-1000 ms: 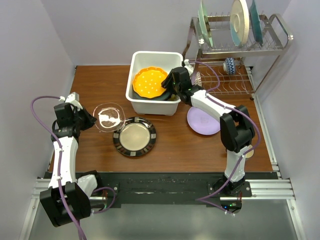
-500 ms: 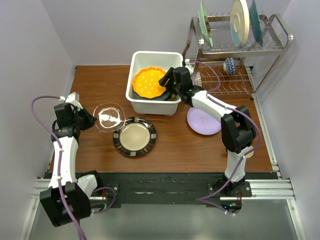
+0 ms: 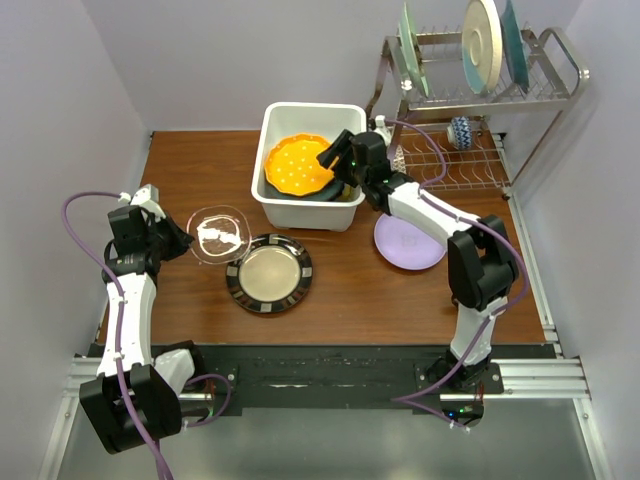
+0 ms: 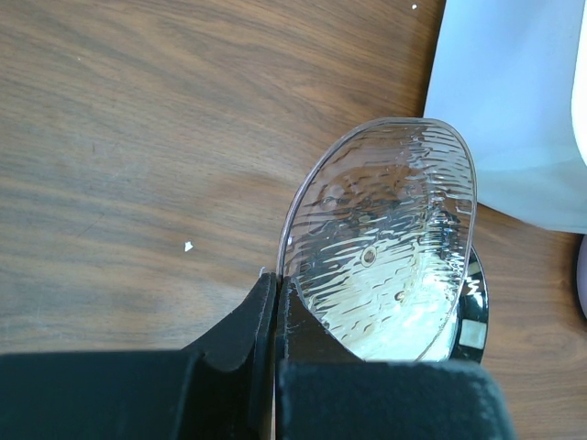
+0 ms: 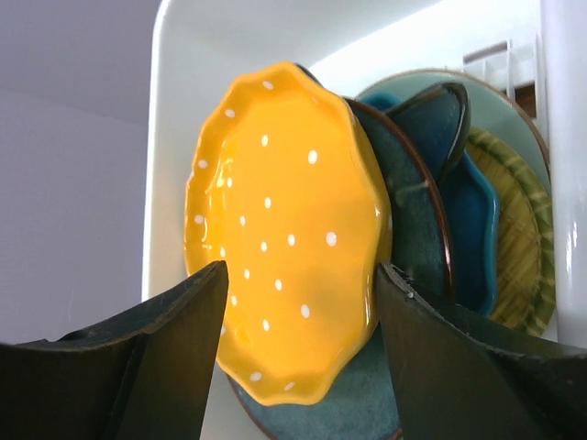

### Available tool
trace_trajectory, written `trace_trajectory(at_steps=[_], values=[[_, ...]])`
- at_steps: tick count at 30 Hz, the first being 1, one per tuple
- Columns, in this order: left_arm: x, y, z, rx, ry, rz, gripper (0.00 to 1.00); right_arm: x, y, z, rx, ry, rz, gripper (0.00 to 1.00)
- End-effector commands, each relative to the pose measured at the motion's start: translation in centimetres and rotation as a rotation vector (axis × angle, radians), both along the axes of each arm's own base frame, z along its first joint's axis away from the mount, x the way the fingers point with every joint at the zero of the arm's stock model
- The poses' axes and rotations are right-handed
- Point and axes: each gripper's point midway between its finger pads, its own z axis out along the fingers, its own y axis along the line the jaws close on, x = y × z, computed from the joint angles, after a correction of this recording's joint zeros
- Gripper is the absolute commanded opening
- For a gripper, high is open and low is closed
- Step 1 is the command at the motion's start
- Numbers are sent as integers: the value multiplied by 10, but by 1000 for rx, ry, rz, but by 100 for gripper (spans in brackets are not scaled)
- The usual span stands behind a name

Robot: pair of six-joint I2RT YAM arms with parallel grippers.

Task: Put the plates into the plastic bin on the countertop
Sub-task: Place the plate in the plastic bin.

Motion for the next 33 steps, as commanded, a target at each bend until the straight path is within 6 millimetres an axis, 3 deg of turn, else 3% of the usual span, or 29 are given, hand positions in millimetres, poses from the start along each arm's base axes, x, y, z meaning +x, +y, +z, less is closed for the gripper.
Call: trace_trajectory(at_steps=[1,9,18,25,30,33], values=[[6,0,6,8,-49,-24,0,32,15,90,244,-212,32,68],[6,0,5,5,-49,-28,0,41,24,83,219,-187,50,68],[6,2,8,16,-51,-16,0,52,21,68,194,-129,-2,65],[5,6,10,30,-55,4,0,38,35,52,280,-103,52,64],[5,5,10,29,-55,3,0,34,33,35,309,-69,38,66],[5,5,9,28,-54,3,0,32,47,41,351,-75,97,66]])
